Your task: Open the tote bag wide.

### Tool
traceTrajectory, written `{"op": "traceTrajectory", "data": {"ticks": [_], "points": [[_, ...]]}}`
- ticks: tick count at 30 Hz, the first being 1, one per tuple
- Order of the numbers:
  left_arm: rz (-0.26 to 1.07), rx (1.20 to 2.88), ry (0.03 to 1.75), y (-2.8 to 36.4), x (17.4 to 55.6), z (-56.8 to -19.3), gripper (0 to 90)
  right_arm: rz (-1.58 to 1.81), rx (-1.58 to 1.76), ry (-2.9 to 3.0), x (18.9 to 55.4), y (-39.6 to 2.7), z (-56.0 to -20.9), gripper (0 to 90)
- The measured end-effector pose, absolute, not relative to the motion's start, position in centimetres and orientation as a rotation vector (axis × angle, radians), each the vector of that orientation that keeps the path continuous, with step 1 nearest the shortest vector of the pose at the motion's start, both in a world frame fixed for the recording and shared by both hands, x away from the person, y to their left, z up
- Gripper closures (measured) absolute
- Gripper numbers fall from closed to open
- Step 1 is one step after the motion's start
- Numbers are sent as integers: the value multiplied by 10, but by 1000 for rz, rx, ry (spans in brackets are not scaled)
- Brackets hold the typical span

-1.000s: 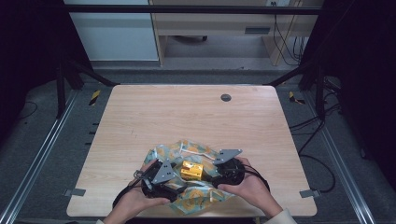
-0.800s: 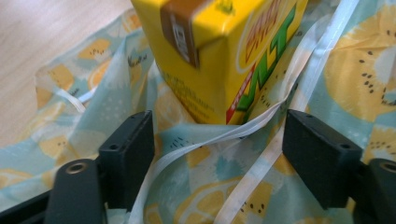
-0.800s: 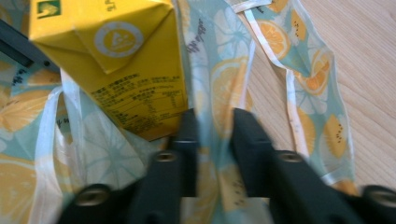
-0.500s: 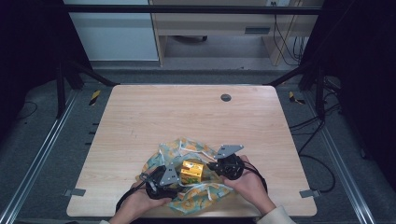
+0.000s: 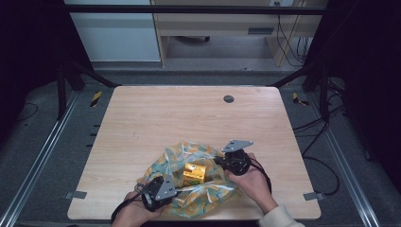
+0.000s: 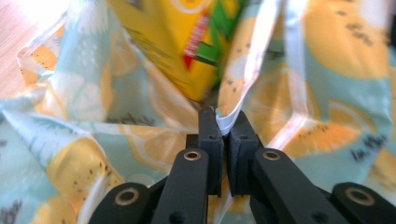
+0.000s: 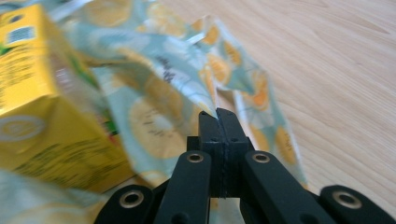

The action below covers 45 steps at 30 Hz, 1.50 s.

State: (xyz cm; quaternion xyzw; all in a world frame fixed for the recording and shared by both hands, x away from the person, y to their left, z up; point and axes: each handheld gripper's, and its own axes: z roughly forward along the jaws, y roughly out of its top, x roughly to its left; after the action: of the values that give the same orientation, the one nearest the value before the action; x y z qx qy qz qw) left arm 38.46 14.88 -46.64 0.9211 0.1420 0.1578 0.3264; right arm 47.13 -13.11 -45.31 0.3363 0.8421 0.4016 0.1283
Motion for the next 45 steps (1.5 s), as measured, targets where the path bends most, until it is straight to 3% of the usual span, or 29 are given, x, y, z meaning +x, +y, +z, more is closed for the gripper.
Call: {"op": "traceTrajectory", "data": {"ticks": [7,42,45], "points": [[370,2495,324,155,370,-475,876,1171,1082,2377,485,-145,-457,900],[389,2500,357,159,370,-477,892,1129,1268,2280,515,-180,-478,900],[416,2452,376,160,370,-473,837,1117,1265,2278,515,-180,-479,895]]}}
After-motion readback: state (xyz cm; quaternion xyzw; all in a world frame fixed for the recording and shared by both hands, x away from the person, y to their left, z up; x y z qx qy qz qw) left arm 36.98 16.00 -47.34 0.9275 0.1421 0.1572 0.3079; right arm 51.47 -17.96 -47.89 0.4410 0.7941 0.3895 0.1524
